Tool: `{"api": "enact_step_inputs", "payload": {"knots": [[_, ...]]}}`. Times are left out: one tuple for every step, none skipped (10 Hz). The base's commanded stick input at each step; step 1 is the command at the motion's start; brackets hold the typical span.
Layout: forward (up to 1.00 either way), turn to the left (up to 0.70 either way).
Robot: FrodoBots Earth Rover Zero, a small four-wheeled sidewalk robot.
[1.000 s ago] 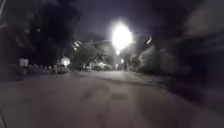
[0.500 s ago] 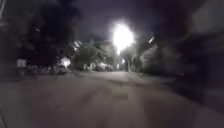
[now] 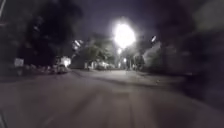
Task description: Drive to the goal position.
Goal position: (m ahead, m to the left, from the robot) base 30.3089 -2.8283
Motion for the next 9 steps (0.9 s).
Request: {"api": "enact_step_inputs", "payload": {"knots": [[0.7,0.0],[0.7,0.0],[0.7,0.0],[0.7,0.0],[0.7,0.0],[0.7,0.0],[0.7,-0.14],[0.7,-0.29],[0.7,-0.35]]}}
